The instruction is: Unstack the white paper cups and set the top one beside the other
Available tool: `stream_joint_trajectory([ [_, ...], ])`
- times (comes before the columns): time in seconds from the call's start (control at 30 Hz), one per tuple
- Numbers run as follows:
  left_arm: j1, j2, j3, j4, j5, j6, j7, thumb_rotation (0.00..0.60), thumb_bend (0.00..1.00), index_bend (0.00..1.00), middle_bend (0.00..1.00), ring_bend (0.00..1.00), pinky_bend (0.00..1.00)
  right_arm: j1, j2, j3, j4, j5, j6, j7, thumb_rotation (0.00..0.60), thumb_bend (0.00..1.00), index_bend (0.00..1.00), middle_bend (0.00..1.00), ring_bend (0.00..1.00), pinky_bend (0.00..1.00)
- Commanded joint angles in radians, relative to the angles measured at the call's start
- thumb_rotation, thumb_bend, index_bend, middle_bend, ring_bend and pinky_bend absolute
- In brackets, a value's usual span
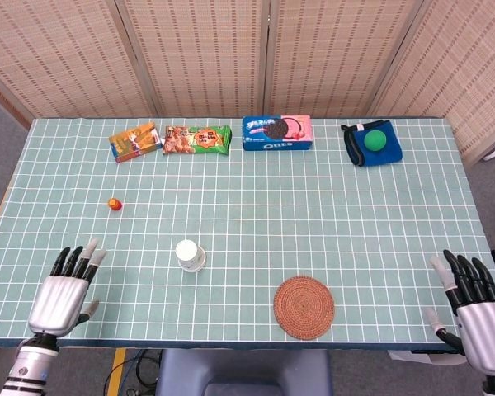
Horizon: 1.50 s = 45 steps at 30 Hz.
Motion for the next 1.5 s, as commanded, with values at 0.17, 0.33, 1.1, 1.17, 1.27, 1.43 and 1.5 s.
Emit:
stream_joint_trajectory([
  [0.17,-0.190,-0.019,-0.133,-0.081,-0.301,-0.100,0.089,0.600,0.30,0.06,0.00,0.00,0.00,0.018,0.028,0.018,-0.007,0.058,-0.021,0.056,0.600,0.31,0.01,0.00,0.00,0.00],
  [0.33,-0.288,-0.064,-0.151,-0.039,-0.395,-0.157,0.108,0.600,0.30,0.10,0.00,0.00,0.00,0.023,0.042,0.024,-0.009,0.083,-0.025,0.079,0.600,0.31,0.01,0.00,0.00,0.00],
  [1.1,-0.651,-0.254,-0.149,0.159,-0.812,-0.184,0.210,0.600,0.30,0.24,0.00,0.00,0.00,0.058,0.088,0.041,-0.004,0.176,-0.080,0.166,0.600,0.31,0.01,0.00,0.00,0.00],
  [1.17,-0.665,-0.262,-0.141,0.161,-0.832,-0.174,0.213,0.600,0.30,0.24,0.00,0.00,0.00,0.057,0.090,0.040,-0.003,0.175,-0.077,0.171,0.600,0.31,0.01,0.00,0.00,0.00],
  [1.27,-0.684,-0.273,-0.131,0.157,-0.858,-0.150,0.219,0.600,0.29,0.25,0.00,0.00,0.00,0.058,0.092,0.038,-0.001,0.172,-0.075,0.174,0.600,0.31,0.01,0.00,0.00,0.00],
  [1.43,-0.712,-0.292,-0.115,0.143,-0.880,-0.107,0.229,0.600,0.29,0.25,0.00,0.00,0.00,0.055,0.096,0.031,0.001,0.157,-0.066,0.186,0.600,0.31,0.01,0.00,0.00,0.00],
  [1.5,-0.722,-0.300,-0.110,0.138,-0.886,-0.091,0.233,0.600,0.29,0.25,0.00,0.00,0.00,0.052,0.097,0.028,0.004,0.150,-0.059,0.191,0.600,0.31,0.01,0.00,0.00,0.00],
])
